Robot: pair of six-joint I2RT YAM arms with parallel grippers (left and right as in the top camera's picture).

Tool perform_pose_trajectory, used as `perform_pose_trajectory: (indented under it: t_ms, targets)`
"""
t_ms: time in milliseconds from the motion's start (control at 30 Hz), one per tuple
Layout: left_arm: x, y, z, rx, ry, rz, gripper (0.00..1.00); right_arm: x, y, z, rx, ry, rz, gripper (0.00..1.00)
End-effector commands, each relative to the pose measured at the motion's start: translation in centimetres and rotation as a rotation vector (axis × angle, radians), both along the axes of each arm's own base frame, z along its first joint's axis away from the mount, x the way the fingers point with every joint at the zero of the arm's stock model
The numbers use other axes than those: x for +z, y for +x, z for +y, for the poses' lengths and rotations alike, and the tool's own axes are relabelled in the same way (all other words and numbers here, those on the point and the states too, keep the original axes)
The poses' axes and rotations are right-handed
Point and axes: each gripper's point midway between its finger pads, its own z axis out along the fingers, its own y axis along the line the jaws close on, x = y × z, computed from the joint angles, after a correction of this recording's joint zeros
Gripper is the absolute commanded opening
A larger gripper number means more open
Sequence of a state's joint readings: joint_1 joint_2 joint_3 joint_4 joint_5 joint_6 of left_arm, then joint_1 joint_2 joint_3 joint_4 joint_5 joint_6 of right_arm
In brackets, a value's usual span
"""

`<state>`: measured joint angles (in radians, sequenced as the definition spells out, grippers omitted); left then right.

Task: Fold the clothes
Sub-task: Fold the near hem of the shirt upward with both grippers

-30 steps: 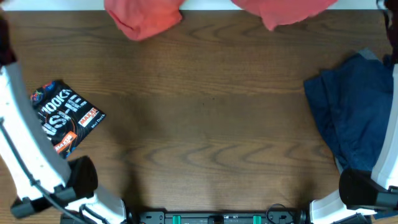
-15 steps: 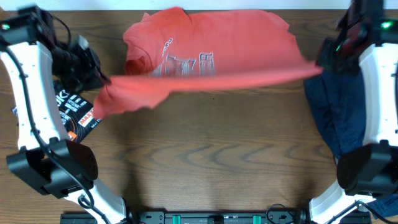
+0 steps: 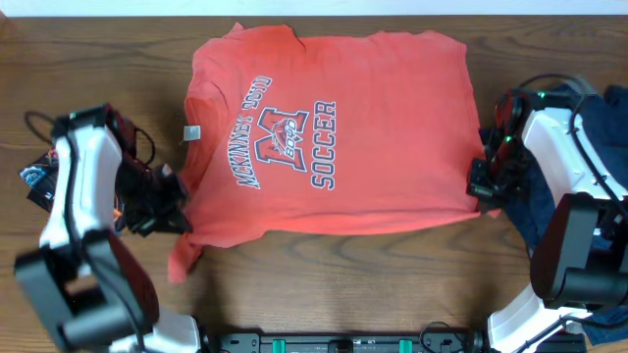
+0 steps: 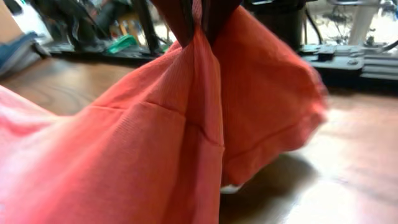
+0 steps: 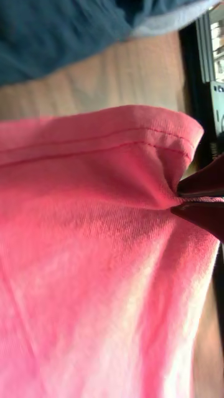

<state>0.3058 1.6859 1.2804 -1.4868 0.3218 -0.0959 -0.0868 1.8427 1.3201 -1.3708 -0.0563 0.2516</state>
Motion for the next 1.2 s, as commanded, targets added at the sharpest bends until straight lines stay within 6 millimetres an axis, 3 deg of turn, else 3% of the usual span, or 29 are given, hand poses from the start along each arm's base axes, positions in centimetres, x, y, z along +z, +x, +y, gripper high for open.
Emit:
perform_pose_trajectory:
  t_ms: [0, 267, 467, 567, 733, 900, 1167]
  targets:
    - [1.1, -1.9, 1.8, 0.061, 0.123, -0.032, 0.06, 0.4, -1.0, 0.0, -0.009, -0.002, -0.006, 0.01]
    - [3.6, -3.6, 2.5, 0.153, 0.177, -0.162, 0.06, 3.2, -3.0, -1.4, -0.062, -0.114, -0.103, 0.01]
    - [4.2, -4.1, 2.0, 0.156, 0.166, -0.170, 0.06, 4.4, -3.7, -1.6, -0.081, -0.129, -0.177, 0.01]
    - [4.1, -2.5, 2.0, 0.170, 0.147, -0.238, 0.06, 4.3, -1.5, -1.5, -0.059, -0.119, -0.270, 0.01]
    - [4.6, 3.4, 2.0, 0.199, 0.084, -0.490, 0.06, 3.7, 4.5, -0.7, 0.016, -0.055, -0.487, 0.01]
    - [4.8, 7.7, 2.4, 0.176, 0.107, -0.638, 0.06, 2.5, 9.4, -0.3, 0.014, -0.015, -0.618, 0.01]
    - [1.7, 12.7, 0.7, 0.065, 0.095, -0.685, 0.06, -0.8, 13.0, -0.5, 0.016, -0.013, -0.663, 0.01]
